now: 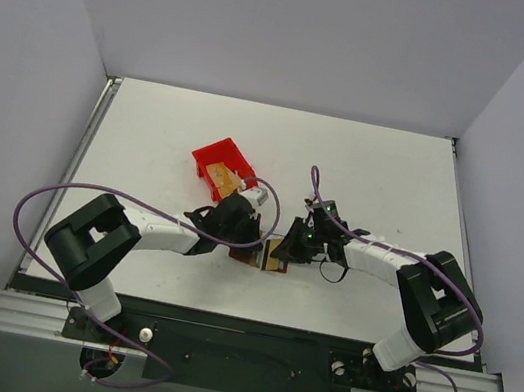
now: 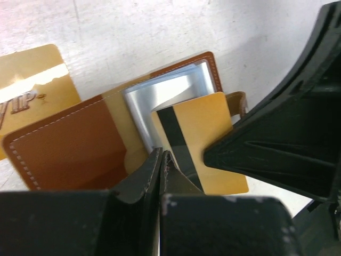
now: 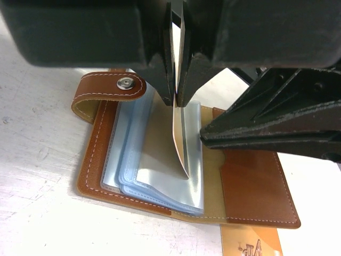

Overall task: Put the credit cards into the card holder
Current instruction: Open the card holder at the center of the board.

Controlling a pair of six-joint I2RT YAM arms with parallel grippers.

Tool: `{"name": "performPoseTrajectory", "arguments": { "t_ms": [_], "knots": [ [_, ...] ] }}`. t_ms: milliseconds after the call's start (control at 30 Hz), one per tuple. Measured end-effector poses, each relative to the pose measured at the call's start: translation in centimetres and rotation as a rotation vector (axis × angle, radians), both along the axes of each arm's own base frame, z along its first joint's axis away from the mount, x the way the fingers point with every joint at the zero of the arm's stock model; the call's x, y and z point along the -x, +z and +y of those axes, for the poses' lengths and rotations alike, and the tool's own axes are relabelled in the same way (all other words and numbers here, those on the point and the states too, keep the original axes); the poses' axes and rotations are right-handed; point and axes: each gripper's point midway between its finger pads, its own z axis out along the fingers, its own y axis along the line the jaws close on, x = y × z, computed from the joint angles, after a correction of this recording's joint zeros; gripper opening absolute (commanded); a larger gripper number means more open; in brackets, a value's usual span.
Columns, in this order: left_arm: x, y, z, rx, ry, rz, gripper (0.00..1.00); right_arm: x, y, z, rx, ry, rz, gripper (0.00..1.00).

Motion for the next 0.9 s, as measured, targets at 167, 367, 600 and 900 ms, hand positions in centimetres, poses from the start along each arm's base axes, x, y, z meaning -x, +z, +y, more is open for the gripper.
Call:
{"name": "performPoseTrajectory", "arguments": {
  "t_ms": [167, 367, 600, 900],
  "knots": [
    [0.8, 0.5, -1.1, 0.019, -0.044, 0.002, 0.00, 0.0, 0.0, 0.0, 0.000, 0.000, 0.001, 0.00],
    [1.4, 0.4, -1.7, 0.020, -0.072, 0.005, 0.00, 0.0, 0.0, 0.0, -0.001, -0.002, 0.002, 0.00],
    [1.3, -0.7, -1.2, -0.001, -0.034, 0.019, 0.00, 0.0, 0.1, 0.0, 0.001, -0.002, -0.001, 0.00],
    [1.2, -1.0, -1.1, 0.030, 0.003, 0.021, 0.00, 0.2, 0.9, -1.1, 0.037, -0.019, -0.028, 0.00]
  ]
}}
